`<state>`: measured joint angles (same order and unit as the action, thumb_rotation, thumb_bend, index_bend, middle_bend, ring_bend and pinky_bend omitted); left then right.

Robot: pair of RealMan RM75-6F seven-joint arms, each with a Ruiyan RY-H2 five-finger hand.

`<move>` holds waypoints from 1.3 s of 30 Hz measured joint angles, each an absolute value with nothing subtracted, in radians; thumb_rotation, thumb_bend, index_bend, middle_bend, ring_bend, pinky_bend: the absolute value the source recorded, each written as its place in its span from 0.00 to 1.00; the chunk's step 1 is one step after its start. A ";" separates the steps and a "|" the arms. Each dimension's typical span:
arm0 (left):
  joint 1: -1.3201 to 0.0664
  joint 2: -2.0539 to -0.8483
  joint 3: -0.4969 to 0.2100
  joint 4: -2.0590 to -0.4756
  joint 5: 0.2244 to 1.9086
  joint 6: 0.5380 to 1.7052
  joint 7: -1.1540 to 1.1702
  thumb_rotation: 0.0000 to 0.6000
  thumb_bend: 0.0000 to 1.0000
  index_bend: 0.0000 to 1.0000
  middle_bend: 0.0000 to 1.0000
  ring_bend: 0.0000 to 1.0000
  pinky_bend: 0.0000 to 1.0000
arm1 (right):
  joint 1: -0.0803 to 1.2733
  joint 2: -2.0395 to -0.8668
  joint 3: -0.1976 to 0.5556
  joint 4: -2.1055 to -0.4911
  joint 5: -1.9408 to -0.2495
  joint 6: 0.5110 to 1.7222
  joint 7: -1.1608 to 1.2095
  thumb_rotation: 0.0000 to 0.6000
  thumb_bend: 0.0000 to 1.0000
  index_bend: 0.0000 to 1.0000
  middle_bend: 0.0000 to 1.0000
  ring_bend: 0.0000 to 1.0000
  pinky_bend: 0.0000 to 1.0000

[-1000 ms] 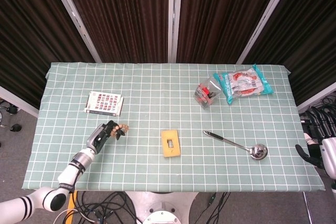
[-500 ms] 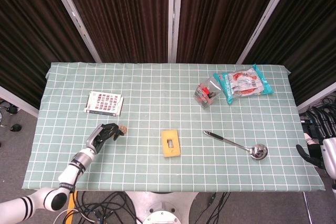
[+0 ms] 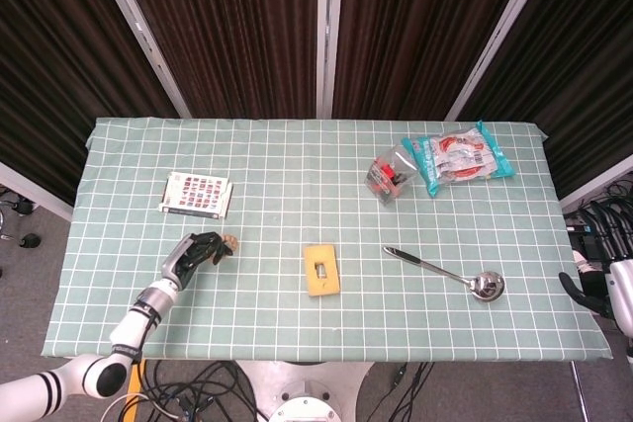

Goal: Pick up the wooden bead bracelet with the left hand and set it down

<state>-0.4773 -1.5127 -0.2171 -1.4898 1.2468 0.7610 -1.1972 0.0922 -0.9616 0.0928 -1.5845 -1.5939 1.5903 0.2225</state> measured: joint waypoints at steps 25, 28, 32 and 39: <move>-0.492 -1.508 -0.188 -1.469 1.370 0.765 -1.280 0.98 0.55 0.46 0.58 0.36 0.10 | 0.096 -0.958 0.098 -1.588 -1.590 1.588 0.226 1.00 0.17 0.00 0.02 0.00 0.00; -0.494 -1.506 -0.181 -1.468 1.384 0.769 -1.291 1.00 0.56 0.40 0.55 0.34 0.09 | 0.096 -0.957 0.098 -1.588 -1.591 1.587 0.226 1.00 0.16 0.00 0.02 0.00 0.00; -0.499 -1.504 -0.171 -1.465 1.406 0.777 -1.317 0.98 0.57 0.33 0.50 0.32 0.09 | 0.097 -0.957 0.098 -1.588 -1.590 1.585 0.227 1.00 0.16 0.00 0.02 0.00 0.00; -0.508 -1.492 -0.157 -1.461 1.440 0.794 -1.385 0.54 0.45 0.36 0.51 0.31 0.09 | 0.096 -0.959 0.097 -1.586 -1.589 1.585 0.230 1.00 0.16 0.00 0.02 0.00 0.00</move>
<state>-0.5080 -1.4919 -0.1567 -1.4610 1.4403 0.7938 -1.3847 0.0961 -0.9592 0.0974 -1.5861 -1.5895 1.5852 0.2299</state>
